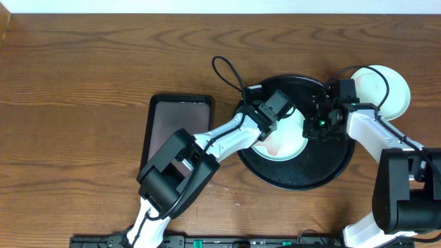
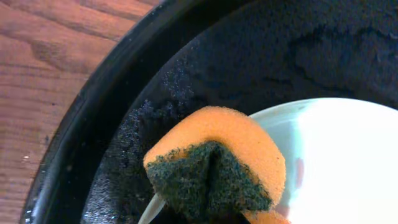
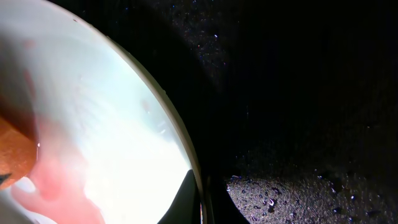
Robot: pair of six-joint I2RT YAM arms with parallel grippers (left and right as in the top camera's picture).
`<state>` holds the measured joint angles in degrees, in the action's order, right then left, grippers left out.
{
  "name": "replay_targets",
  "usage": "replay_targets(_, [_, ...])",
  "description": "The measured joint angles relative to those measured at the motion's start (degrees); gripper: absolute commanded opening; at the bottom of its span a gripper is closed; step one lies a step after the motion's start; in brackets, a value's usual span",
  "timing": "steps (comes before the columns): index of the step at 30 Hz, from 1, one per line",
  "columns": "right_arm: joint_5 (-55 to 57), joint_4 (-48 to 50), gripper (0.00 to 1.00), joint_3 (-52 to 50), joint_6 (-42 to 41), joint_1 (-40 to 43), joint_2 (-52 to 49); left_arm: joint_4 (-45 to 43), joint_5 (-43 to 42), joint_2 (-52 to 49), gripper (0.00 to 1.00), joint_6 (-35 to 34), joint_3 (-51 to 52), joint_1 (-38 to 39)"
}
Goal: Clean dirty plates on tray and stack at the side
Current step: 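Scrub the second white plate with the sponge while the right gripper holds it, then return the sponge to the rectangular tray with the left gripper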
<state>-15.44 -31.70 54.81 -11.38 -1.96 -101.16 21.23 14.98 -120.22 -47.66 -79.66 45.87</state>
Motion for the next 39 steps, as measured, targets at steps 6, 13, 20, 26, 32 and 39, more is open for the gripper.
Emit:
replay_targets(6, [0.0,-0.1,0.01,0.0,-0.2,0.0,0.0,1.9,3.7,7.4,0.07,1.9,0.8,-1.6])
replay_targets(13, [0.0,-0.1,0.01,0.0,-0.2,0.0,0.0,1.0,0.1,17.1,0.07,2.5,0.7,-2.8])
replay_targets(20, [0.0,-0.2,0.01,0.0,-0.2,0.0,0.0,-3.3,-15.0,4.0,0.07,-2.7,0.7,-0.2])
replay_targets(26, [0.1,-0.2,0.01,0.0,-0.2,0.0,0.0,-3.0,-19.2,1.0,0.08,-3.8,0.7,1.8])
replay_targets(32, [0.1,-0.2,0.01,0.0,-0.2,0.0,0.0,4.5,-15.1,1.8,0.07,-3.5,0.0,1.8])
replay_targets(39, [0.0,-0.4,0.01,0.1,-0.2,0.0,0.0,18.7,2.7,10.3,0.07,-3.2,0.8,1.0])
